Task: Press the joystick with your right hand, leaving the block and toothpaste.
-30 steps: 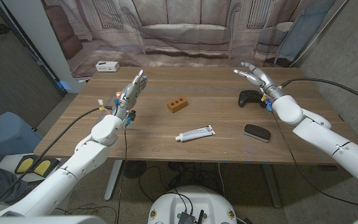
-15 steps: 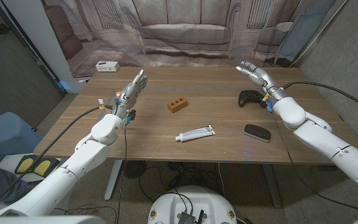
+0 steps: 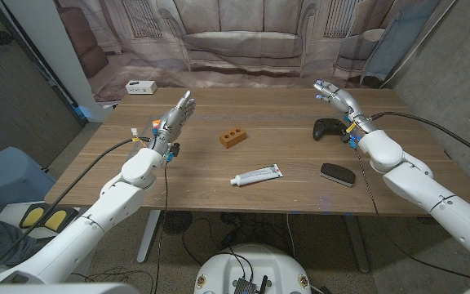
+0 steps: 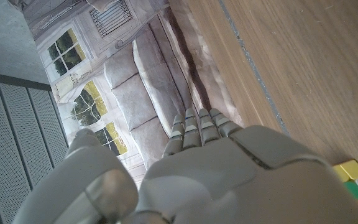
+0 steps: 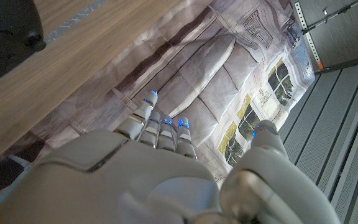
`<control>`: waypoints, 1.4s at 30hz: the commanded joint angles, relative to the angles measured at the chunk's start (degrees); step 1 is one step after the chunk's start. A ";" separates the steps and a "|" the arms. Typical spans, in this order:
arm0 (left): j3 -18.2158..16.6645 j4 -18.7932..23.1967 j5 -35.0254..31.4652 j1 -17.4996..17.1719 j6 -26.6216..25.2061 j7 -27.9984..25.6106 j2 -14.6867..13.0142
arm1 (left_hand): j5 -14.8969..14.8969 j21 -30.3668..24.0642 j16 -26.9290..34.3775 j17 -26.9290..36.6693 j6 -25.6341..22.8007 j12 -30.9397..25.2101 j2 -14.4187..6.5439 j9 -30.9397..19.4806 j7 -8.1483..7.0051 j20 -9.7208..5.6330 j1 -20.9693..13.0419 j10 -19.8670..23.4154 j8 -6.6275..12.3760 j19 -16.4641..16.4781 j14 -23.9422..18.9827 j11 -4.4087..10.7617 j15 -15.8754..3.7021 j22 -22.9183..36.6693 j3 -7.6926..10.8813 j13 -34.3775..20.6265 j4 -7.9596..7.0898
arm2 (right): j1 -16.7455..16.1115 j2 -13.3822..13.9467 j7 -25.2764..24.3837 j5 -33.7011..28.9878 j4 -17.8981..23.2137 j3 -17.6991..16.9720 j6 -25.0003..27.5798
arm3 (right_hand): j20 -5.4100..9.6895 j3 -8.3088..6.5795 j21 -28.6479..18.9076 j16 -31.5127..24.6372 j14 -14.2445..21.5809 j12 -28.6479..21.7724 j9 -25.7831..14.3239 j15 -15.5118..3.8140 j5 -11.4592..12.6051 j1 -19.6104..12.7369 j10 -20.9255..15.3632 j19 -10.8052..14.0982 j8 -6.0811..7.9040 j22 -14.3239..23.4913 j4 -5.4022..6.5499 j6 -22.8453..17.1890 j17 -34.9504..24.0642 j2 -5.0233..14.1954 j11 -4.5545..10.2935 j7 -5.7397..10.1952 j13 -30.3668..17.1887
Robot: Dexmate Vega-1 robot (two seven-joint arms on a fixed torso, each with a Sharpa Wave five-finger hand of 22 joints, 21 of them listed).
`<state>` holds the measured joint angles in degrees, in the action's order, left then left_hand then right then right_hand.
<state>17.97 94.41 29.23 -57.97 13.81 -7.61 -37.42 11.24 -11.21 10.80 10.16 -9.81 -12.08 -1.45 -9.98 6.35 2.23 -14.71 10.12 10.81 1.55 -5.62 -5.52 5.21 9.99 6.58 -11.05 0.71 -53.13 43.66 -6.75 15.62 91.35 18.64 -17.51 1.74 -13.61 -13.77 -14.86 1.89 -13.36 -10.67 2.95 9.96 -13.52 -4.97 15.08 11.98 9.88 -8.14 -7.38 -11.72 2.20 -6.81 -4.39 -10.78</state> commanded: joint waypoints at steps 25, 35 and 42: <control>0.37 -2.38 0.94 1.41 1.27 1.97 0.37 | -0.04 -0.01 -0.09 0.16 -0.36 0.01 -0.42 -0.30 0.51 -0.96 -0.05 0.02 -0.02 -0.19 0.47 -0.21 0.39 0.29 -0.07 -0.18 0.46 | 1.81 -6.91 19.73 24.12 -9.13 -0.85 -5.86 | -1.21 0.79 1.78 0.59 0.46 0.48 0.00 1.43 0.28 0.23 -0.98 -1.78 -0.10 -0.02 0.20 -1.93 -0.25 -0.61 -1.16 -0.98 -0.20; 0.34 -2.57 1.91 1.19 1.59 2.55 0.68 | -0.04 -0.03 -0.09 0.16 -0.20 0.01 -0.46 -0.30 0.54 -0.97 -0.05 0.00 -0.07 -0.16 0.48 -0.21 0.36 0.29 -0.09 -0.18 0.52 | 2.92 -7.10 22.51 24.67 -11.33 0.42 -4.45 | -0.46 0.83 1.84 0.94 0.19 0.83 0.01 1.15 0.33 0.10 -0.66 -1.40 -0.45 -0.05 0.14 -1.45 -0.21 -0.68 -0.73 -0.70 -0.19; 0.39 -2.66 2.28 0.95 1.63 2.93 0.60 | -0.04 -0.04 -0.08 0.16 -0.17 0.05 -0.48 -0.30 0.55 -0.97 -0.05 -0.10 -0.08 -0.17 0.47 -0.21 0.39 0.29 -0.10 -0.18 0.56 | 2.45 -6.65 21.86 24.38 -10.94 0.67 -3.15 | -0.40 0.94 2.09 1.22 -0.17 0.99 0.01 1.32 0.34 0.13 -0.53 -1.75 -0.53 -0.07 0.13 -1.42 -0.19 -0.84 -0.98 -0.95 -0.19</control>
<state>18.34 92.04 30.71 -56.73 15.19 -5.39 -36.90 11.25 -11.21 10.80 10.16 -10.12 -12.08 -1.44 -9.98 6.66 1.26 -14.71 10.12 10.81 1.29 -5.42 -5.52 5.41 9.99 6.33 -11.05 0.95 -50.76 36.74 13.92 39.55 81.18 18.55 -22.24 1.04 -12.89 -11.98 -13.74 2.01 -12.46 -10.67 4.19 9.96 -13.14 -5.90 13.30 11.65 9.88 -7.89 -8.77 -11.71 1.82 -7.47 -5.21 -10.78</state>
